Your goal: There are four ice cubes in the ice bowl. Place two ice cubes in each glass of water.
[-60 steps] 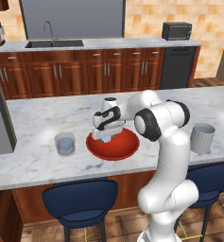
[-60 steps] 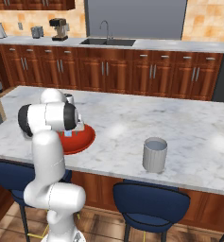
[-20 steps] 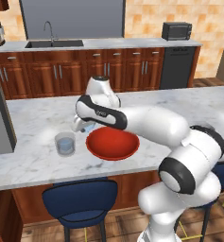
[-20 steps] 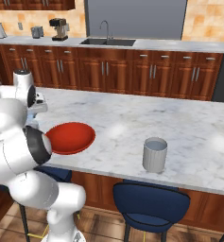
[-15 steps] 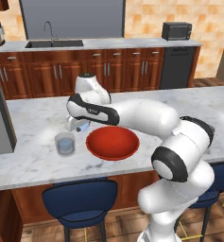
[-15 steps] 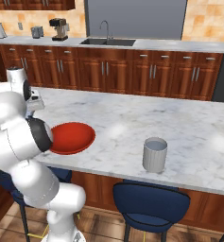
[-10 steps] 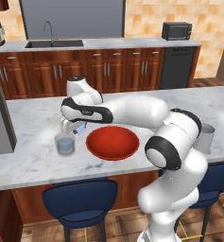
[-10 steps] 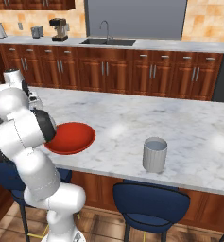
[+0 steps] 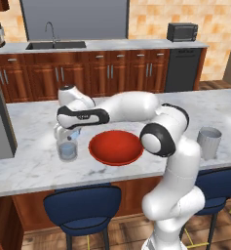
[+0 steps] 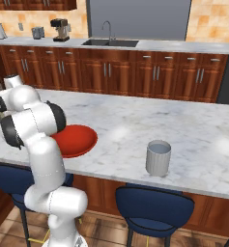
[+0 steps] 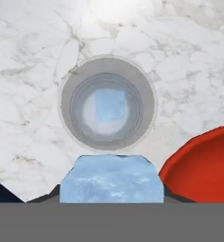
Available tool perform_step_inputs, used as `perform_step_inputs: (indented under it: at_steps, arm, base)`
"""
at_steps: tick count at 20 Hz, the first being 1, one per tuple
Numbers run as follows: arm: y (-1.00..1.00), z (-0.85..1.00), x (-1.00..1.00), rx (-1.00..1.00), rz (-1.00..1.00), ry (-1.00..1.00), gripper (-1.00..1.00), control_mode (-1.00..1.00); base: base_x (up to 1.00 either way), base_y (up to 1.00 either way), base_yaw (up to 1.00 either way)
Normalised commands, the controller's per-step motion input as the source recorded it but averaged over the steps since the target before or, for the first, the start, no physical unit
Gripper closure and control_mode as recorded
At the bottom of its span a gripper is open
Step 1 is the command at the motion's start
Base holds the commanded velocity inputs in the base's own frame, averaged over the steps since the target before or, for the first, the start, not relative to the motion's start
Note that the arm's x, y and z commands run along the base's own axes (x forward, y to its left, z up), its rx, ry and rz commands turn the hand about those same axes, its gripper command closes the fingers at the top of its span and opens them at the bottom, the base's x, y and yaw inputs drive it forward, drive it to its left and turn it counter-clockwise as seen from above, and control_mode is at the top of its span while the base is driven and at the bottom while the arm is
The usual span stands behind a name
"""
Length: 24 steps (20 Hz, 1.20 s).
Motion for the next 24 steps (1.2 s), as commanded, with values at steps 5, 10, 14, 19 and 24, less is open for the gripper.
perform_step_inputs:
  at_steps: [5,10,14,19,24]
  arm:
    - [0.19,-0.23,0.39,0.0,0.0,0.0,1.0,-1.0]
    - [0.1,-0.34,0.27,0.0,0.0,-0.01,1.0,-1.0]
    - [0.05,-0.29,0.18,0.0,0.0,-0.06,1.0,-1.0]
    - [0.17,-0.25,0.21,0.0,0.0,-0.13,1.0,-1.0]
    - [0.0,-0.23,0.04,0.03,0.0,-0.12,1.0,-1.0]
  base:
    - [0.0,0.0,0.0]
    - [0.0,0.0,0.0]
    - [0.0,0.0,0.0]
    - [0.0,0.0,0.0]
    - [0.0,0.0,0.0]
